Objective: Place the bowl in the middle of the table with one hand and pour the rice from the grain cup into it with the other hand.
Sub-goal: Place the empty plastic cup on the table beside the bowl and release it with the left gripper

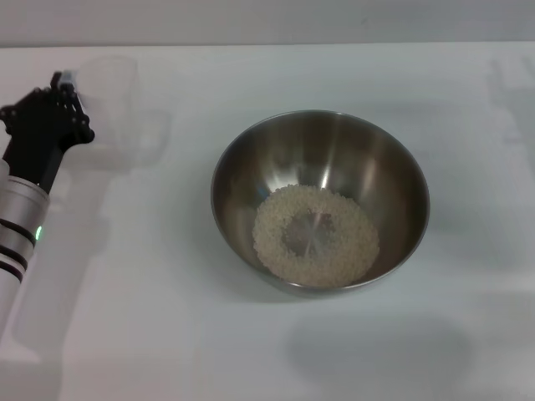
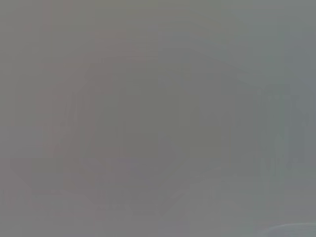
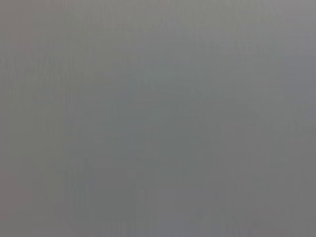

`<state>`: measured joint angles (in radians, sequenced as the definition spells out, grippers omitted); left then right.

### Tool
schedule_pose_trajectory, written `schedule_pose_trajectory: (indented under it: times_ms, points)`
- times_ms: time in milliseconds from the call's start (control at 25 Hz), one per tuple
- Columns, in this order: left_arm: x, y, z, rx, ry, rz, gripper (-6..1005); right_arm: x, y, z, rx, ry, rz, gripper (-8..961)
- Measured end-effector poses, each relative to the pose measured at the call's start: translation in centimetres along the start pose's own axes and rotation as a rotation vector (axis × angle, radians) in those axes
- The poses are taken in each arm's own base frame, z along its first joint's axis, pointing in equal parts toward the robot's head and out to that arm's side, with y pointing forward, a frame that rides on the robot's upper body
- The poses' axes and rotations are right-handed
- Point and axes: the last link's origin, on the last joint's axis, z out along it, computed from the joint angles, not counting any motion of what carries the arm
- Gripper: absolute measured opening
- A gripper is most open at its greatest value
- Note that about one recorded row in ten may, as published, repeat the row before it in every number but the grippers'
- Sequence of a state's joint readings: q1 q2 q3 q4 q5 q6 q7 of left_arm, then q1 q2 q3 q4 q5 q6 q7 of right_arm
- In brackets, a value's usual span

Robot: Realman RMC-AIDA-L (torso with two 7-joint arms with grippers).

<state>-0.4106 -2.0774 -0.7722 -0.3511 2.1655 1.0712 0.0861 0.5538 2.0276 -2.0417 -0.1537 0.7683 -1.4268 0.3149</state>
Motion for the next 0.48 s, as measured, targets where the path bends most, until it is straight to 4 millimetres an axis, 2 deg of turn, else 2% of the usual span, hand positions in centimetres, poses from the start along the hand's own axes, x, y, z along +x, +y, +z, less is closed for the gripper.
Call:
schedule_pose_trajectory:
  times_ms: [160,480]
  points:
    - [-0.7,0.2,-0.1,-0.007,-0.048,-0.047,30,0.0,0.1,0.0,-0.001,0.0,0.002,552]
    - [-2.0,1.0,-0.5,-0.049,-0.123,-0.028,29,0.0,0.0,-0.3,0.002,-0.001,0.002,551]
